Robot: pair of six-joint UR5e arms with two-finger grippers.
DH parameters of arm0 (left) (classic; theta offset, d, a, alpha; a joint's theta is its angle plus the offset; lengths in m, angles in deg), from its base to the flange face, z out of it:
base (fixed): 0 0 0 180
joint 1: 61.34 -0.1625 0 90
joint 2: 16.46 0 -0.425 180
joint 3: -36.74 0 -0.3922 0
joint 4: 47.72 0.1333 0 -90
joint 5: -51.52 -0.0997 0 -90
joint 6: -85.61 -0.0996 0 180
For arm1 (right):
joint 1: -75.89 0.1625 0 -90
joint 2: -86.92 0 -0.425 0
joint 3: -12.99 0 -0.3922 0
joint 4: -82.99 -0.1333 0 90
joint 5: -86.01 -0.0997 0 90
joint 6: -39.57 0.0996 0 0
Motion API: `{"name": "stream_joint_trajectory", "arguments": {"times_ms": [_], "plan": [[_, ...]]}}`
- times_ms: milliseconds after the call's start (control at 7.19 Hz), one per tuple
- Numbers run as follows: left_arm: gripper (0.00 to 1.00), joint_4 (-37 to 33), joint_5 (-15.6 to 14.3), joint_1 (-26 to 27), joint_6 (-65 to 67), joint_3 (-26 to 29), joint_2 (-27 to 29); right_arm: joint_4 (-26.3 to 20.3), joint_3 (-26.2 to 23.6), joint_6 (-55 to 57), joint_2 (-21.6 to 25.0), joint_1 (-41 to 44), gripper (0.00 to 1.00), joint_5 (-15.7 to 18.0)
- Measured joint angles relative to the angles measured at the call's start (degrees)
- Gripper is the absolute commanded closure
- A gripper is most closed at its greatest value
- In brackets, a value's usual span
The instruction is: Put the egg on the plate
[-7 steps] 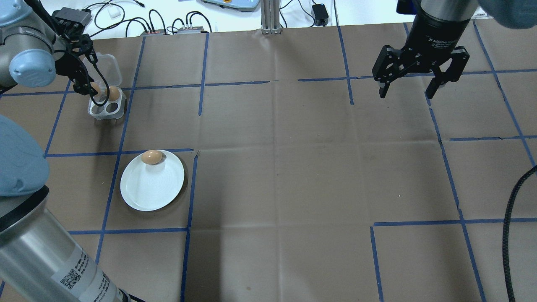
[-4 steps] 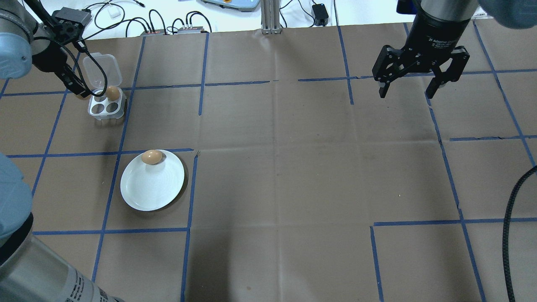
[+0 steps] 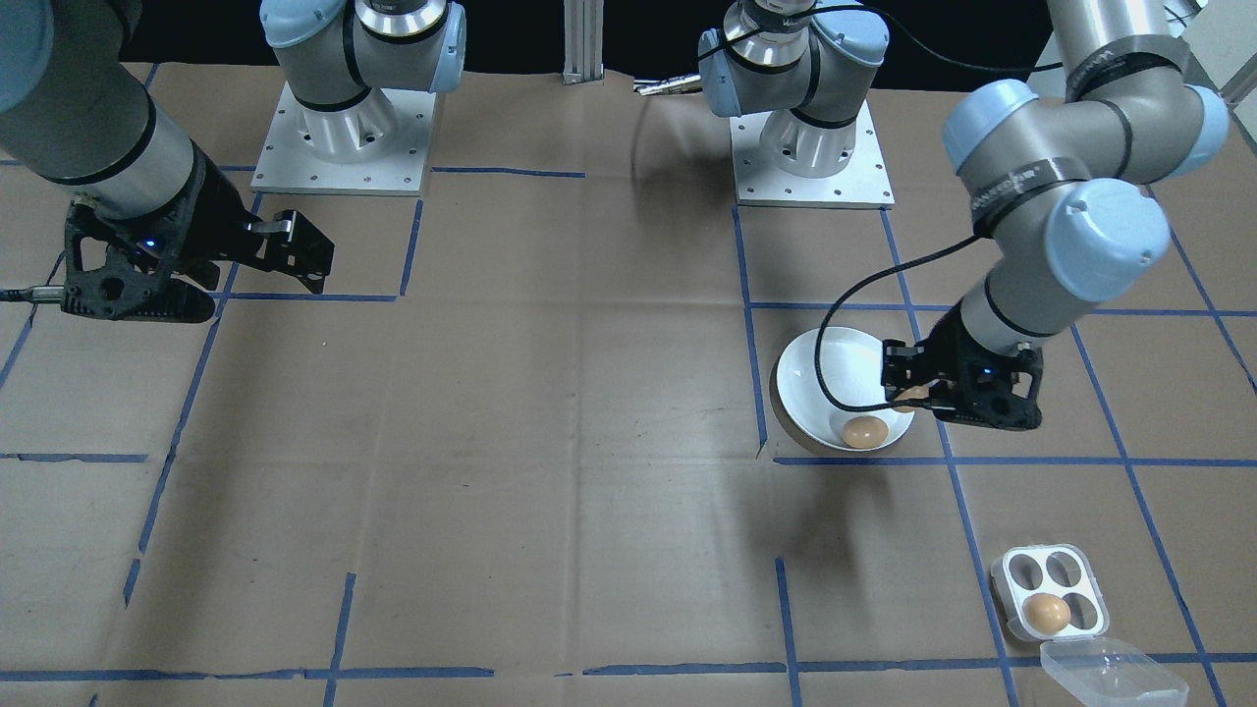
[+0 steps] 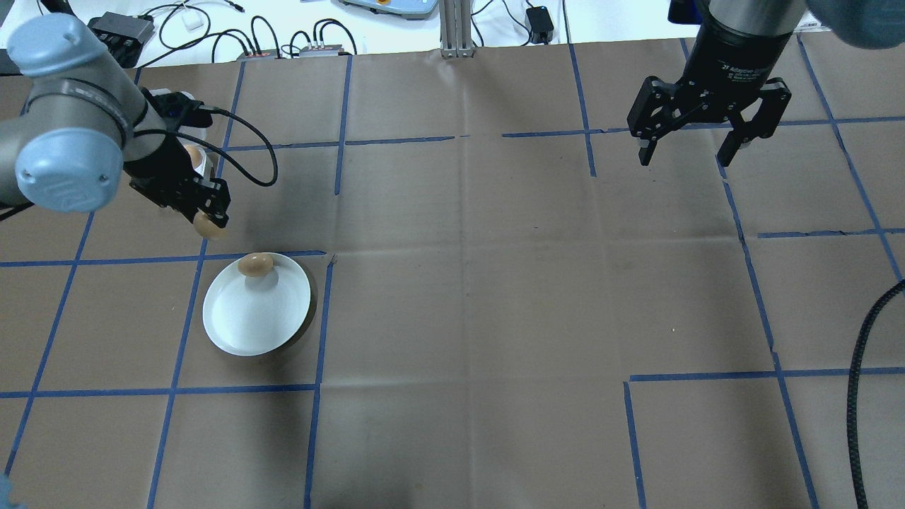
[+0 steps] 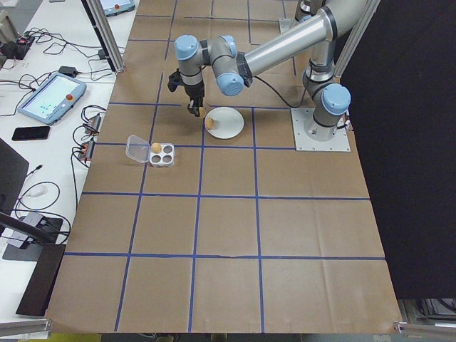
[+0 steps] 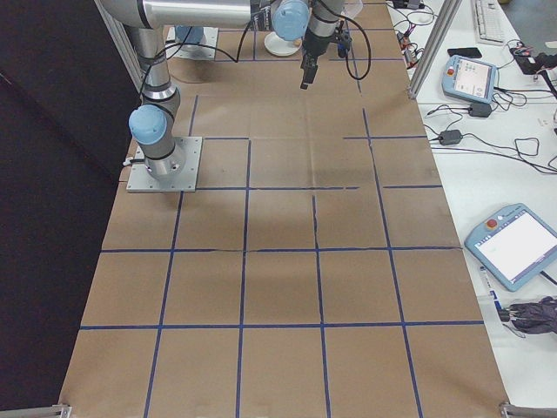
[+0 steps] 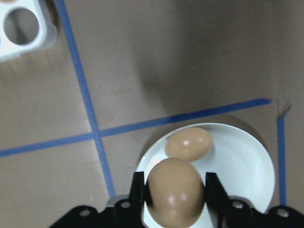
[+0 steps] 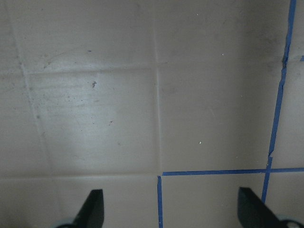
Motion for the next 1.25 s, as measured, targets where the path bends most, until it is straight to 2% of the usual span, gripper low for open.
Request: {"name": "stream_joint_trajectory", "arguments": {"times_ms": [139,278,417,556,974,1252], "plan": [[0.67,3.47,0.04,0.87,4.17,-4.85,-0.84,0.0,0.0,0.0,0.0,0.0,0.0,0.0],[0.59,8.75,-0.01,1.19,6.1,-8.98,-0.54,0.0,0.0,0.0,0.0,0.0,0.0,0.01],[0.04,12.75,-0.05,1.25,6.81,-11.76,-0.03,0.0,0.0,0.0,-0.01,0.0,0.0,0.01],[0.0,14.78,-0.05,1.26,7.22,-13.09,0.31,0.0,0.0,0.0,-0.02,0.0,0.0,0.04],[0.0,15.76,0.21,1.22,9.16,-12.3,-0.65,0.0,0.0,0.0,-0.06,0.0,0.0,-0.02],[0.0,11.62,0.3,0.81,13.8,-5.45,-1.31,0.0,0.0,0.0,-0.06,0.0,0.0,-0.01]]}}
